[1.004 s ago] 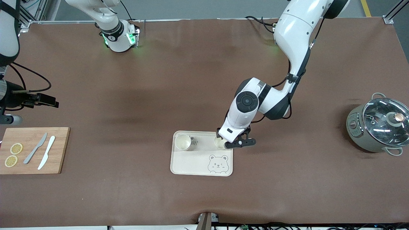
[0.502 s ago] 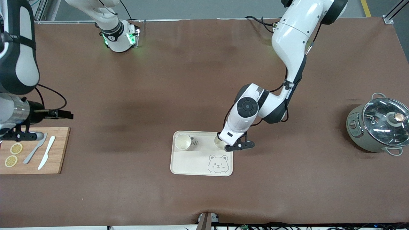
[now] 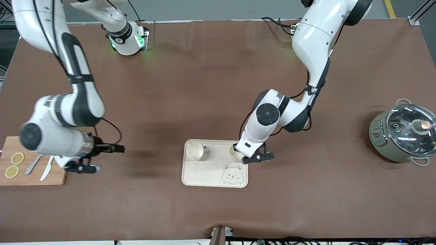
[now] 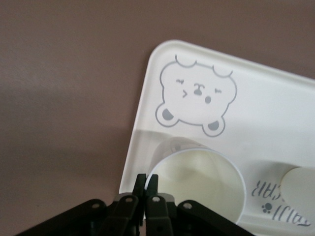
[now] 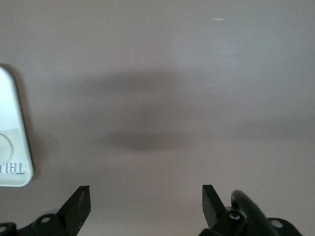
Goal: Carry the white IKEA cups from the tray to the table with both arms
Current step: 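Reach the right gripper to the other white cup and grasp it, then lift both cups off the tray with the left and right grippers, then carry the cups away from the tray and lower them onto the table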
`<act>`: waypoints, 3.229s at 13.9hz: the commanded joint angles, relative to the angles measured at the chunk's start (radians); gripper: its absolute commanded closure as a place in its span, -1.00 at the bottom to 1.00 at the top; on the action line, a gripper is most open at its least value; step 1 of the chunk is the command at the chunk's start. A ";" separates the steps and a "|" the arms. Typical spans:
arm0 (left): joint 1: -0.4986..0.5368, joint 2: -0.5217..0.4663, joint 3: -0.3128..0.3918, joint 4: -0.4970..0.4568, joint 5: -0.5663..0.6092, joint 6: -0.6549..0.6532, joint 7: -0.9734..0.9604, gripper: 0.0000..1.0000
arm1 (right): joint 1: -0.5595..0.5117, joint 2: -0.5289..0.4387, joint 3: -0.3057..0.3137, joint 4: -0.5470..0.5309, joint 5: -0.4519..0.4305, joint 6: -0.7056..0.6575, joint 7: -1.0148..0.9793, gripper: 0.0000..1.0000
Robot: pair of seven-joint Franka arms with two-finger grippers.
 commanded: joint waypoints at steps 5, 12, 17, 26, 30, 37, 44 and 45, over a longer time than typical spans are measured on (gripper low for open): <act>0.071 -0.202 0.001 -0.027 -0.018 -0.262 0.008 1.00 | 0.214 0.057 -0.011 0.026 0.084 0.130 0.335 -1.00; 0.165 -0.316 0.007 -0.153 0.012 -0.496 0.016 1.00 | 0.346 0.143 -0.010 0.051 0.084 0.285 0.640 -1.00; 0.251 -0.379 0.001 -0.290 0.014 -0.482 0.020 1.00 | 0.369 0.167 -0.011 0.053 0.078 0.297 0.667 0.54; 0.430 -0.453 -0.002 -0.520 0.011 -0.316 0.117 1.00 | 0.361 0.151 -0.011 0.092 0.084 0.280 0.661 1.00; 0.542 -0.446 -0.002 -0.539 0.011 -0.310 0.320 1.00 | 0.296 0.100 -0.025 0.171 0.072 0.065 0.627 1.00; 0.627 -0.431 -0.007 -0.646 -0.029 -0.110 0.526 1.00 | 0.135 -0.102 -0.048 -0.168 -0.117 0.065 0.296 1.00; 0.621 -0.402 -0.065 -0.698 -0.028 0.059 0.583 1.00 | -0.103 -0.234 -0.048 -0.461 -0.120 0.219 -0.152 1.00; 0.621 -0.400 -0.068 -0.697 -0.028 0.063 0.601 1.00 | -0.148 -0.228 -0.048 -0.464 -0.120 0.222 -0.221 1.00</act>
